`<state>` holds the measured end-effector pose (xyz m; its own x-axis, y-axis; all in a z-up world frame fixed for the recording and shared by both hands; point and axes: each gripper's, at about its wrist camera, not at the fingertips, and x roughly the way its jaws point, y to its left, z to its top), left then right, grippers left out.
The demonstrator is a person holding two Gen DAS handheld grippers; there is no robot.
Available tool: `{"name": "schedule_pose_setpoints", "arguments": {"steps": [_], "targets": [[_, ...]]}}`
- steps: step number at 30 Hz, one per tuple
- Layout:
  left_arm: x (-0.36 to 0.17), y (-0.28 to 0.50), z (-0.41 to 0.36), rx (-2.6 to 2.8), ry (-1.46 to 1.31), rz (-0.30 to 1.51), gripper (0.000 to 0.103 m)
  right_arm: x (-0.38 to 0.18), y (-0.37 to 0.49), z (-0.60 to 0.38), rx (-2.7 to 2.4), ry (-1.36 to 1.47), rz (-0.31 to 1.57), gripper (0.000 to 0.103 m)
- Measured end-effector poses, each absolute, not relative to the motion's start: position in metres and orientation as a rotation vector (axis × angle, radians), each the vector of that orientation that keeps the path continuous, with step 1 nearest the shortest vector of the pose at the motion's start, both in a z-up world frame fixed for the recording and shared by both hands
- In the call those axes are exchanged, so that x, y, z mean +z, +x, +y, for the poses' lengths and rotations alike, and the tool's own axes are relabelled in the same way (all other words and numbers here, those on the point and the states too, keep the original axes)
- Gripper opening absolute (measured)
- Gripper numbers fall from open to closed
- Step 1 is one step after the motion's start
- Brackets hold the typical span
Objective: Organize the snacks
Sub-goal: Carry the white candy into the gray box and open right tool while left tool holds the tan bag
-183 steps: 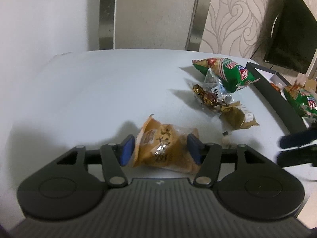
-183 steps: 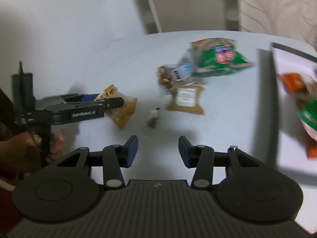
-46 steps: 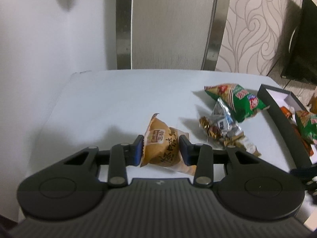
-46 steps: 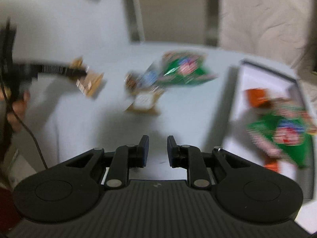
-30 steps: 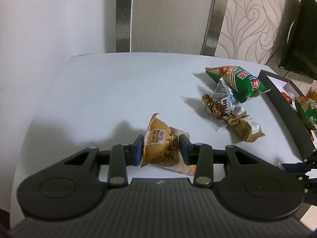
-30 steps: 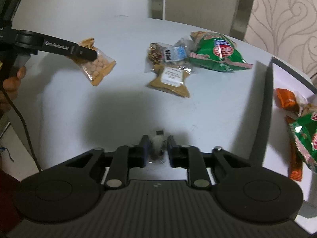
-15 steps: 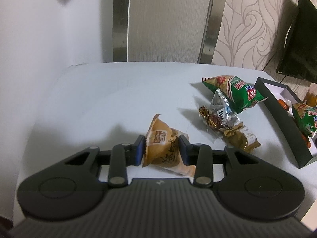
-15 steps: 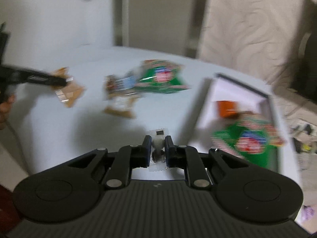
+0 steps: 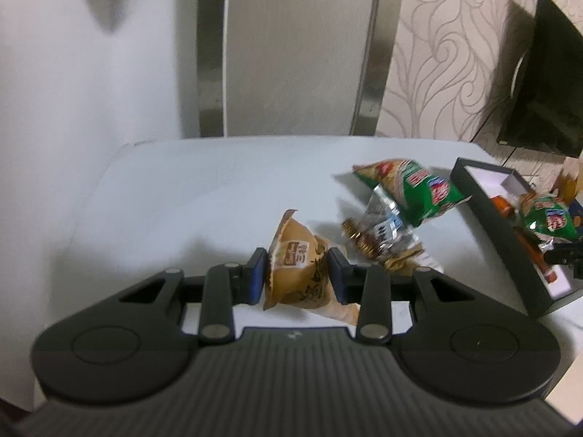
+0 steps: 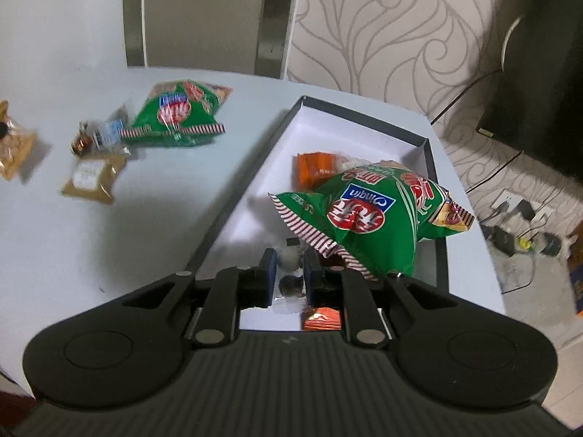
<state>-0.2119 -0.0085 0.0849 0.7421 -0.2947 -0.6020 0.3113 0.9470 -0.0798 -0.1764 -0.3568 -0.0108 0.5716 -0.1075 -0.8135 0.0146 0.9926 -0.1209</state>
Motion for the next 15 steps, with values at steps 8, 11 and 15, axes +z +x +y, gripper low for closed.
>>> {"name": "schedule_pose_setpoints", "arguments": {"steps": [8,11,15], "targets": [[0.105,-0.204,-0.048,-0.43,0.052,0.611,0.039,0.016,-0.205,-0.36,-0.079,0.024,0.899,0.046],[0.114,-0.198,-0.073,-0.489,0.066,0.592,0.039,0.029,-0.216,-0.369,-0.09,0.143,0.884,0.053],[0.129,-0.19,-0.119,-0.587,0.079,0.551,0.039,0.045,-0.241,-0.375,-0.071,0.357,0.858,0.068]]}}
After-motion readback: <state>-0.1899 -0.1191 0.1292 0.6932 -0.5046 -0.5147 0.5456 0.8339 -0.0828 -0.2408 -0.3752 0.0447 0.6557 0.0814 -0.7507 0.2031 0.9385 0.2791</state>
